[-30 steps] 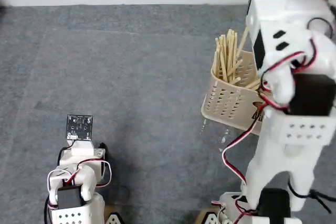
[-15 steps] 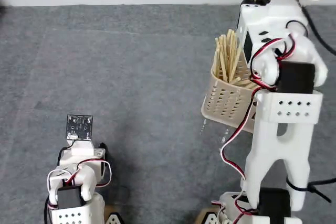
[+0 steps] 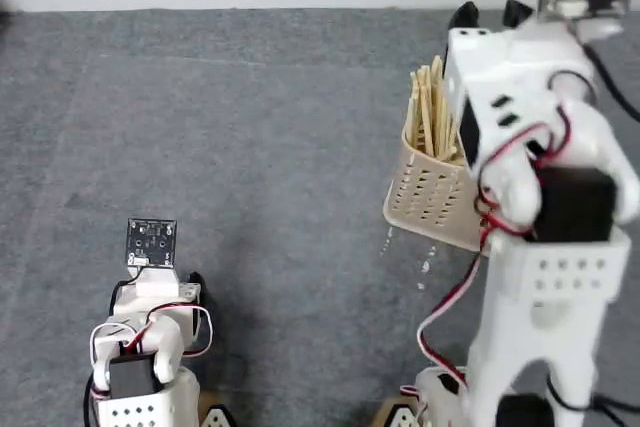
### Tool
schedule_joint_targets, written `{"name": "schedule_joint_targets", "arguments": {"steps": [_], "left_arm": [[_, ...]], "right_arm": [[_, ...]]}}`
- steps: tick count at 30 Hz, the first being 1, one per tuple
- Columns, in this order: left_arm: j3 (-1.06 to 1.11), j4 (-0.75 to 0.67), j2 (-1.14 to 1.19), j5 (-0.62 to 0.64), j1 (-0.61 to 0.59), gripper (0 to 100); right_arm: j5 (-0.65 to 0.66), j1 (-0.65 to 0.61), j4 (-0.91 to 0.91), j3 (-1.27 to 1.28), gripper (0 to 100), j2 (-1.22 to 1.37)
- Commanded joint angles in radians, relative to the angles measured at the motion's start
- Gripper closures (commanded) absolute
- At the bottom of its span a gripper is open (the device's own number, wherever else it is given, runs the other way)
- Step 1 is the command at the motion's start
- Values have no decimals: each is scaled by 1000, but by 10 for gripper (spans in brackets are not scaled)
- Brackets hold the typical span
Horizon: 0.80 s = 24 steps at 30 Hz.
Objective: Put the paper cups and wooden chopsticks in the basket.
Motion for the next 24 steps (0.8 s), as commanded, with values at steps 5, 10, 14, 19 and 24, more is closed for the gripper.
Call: {"name": "schedule_joint_targets", "arguments": {"steps": [5,10,14,19,24], "left_arm": [[-10,5,2,3,6,858],[-10,5,2,3,6,858],[-10,5,2,3,6,858],[-10,5,2,3,6,858],[-10,5,2,3,6,858]], "right_arm": [[-6,-5,209,-8,993,-97],[-14,-7,414,-6,990,-139],[-17,-7,575,-5,990,-170],[-100,1,581,163,990,-283],[-115,-1,444,489,990,-504]]}}
